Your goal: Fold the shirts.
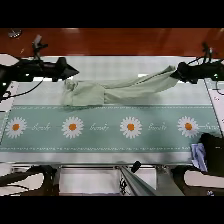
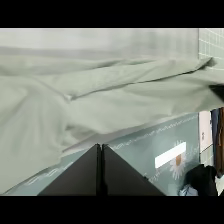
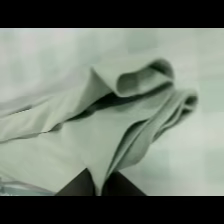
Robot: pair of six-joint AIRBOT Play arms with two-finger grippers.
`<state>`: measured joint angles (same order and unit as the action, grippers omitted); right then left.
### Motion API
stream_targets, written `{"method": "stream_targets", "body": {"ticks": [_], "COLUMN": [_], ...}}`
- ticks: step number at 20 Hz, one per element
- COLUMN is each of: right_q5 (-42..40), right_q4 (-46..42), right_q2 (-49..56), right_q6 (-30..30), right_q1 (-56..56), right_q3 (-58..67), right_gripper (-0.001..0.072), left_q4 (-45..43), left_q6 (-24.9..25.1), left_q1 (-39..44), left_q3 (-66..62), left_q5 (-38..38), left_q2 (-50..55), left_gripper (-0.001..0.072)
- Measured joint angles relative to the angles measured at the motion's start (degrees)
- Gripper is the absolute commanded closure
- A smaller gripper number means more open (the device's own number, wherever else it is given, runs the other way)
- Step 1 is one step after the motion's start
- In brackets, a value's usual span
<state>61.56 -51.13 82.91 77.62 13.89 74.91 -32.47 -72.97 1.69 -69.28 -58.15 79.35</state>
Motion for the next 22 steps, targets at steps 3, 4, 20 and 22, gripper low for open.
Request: {"method": "stream_targets", "body": {"ticks": [3, 4, 20, 22], "right_q5": [3.5, 4.8, 20.3, 20.4], "right_q4": [-2.3, -3.0, -10.6, -10.9], "right_q2": [-8.2, -10.7, -40.5, -41.1], "right_q6": [1.2, 1.9, 16.5, 17.0], "right_q1": [-1.8, -2.4, -4.8, -4.8], "right_q3": [0.0, 0.0, 0.0, 0.0], "right_gripper": [0.0685, 0.0685, 0.0685, 0.0685], "left_q4": [0.1, 0.1, 9.7, 10.6], "left_q6": [-0.6, -0.8, -3.7, -2.7], "left_q1": [10.5, 14.1, 45.7, 45.6], "left_q3": [0.0, 0.0, -2.5, -4.2], "left_q5": [7.0, 9.6, 24.6, 22.4], "left_q2": [0.0, 0.2, 13.8, 15.6], "left_gripper": [0.0690, 0.0690, 0.0689, 0.0691]}}
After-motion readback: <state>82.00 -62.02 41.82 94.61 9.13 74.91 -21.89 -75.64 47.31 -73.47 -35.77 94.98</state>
